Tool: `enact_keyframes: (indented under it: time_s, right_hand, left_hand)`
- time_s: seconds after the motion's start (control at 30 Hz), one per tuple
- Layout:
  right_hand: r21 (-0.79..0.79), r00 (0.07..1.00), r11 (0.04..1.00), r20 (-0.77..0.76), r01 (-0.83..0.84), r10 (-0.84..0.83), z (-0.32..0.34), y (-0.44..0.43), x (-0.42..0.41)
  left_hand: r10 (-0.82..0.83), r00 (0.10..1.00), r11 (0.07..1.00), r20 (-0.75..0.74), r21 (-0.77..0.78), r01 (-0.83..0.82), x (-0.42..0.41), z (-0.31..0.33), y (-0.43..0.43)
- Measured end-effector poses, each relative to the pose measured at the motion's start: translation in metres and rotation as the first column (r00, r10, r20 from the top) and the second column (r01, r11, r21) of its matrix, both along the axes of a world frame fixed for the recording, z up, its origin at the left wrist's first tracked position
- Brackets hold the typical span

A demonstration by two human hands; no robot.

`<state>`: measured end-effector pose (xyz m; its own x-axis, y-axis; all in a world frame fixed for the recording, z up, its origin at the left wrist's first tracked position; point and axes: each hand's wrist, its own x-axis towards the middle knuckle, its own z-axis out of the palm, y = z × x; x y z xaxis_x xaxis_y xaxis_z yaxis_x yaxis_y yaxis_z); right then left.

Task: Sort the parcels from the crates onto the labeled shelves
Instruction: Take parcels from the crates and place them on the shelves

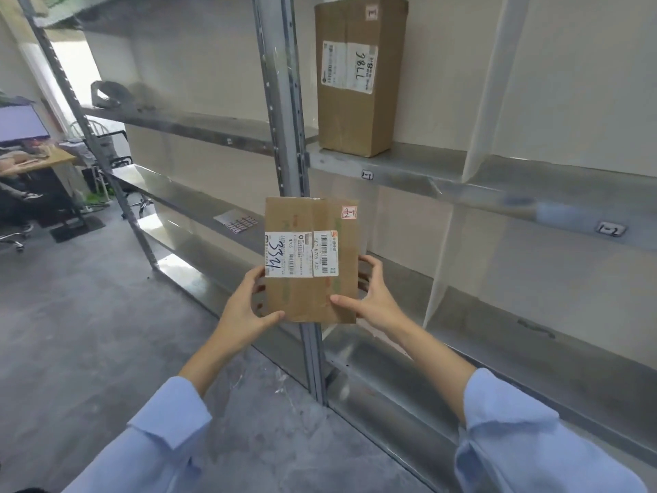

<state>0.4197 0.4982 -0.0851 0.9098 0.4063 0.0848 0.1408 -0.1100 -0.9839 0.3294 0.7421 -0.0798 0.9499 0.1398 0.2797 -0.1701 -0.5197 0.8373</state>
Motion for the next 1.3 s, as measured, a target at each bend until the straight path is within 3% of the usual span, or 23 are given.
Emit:
enact_keyframes:
  time_s: [0.3, 0.57, 0.8, 0.97, 1.3]
  right_hand:
    - [-0.080, 0.931, 0.930, 0.104, 0.358, -0.349, -0.037, 0.019, 0.057]
    - [-0.141, 0.826, 0.818, 0.190, 0.558, -0.531, -0.073, 0.019, 0.114]
    - [-0.148, 0.791, 0.780, 0.187, 0.609, -0.582, -0.122, 0.023, 0.176]
    - [-0.058, 0.811, 0.818, 0.188, 0.572, -0.554, -0.142, 0.027, 0.211]
    - [-0.030, 0.801, 0.805, 0.124, 0.593, -0.585, -0.174, 0.037, 0.239]
  left_hand:
    - [-0.117, 0.992, 0.930, -0.051, 0.344, 0.127, 0.116, -0.006, 0.050]
    - [-0.188, 0.979, 0.756, -0.084, 0.624, 0.199, 0.177, -0.050, 0.047]
    - [-0.139, 0.988, 0.697, -0.067, 0.702, 0.146, 0.219, -0.089, 0.033]
    - [-0.125, 0.989, 0.682, -0.083, 0.716, 0.147, 0.242, -0.113, 0.025]
    - [-0.105, 0.991, 0.751, -0.085, 0.646, 0.135, 0.253, -0.124, 0.036]
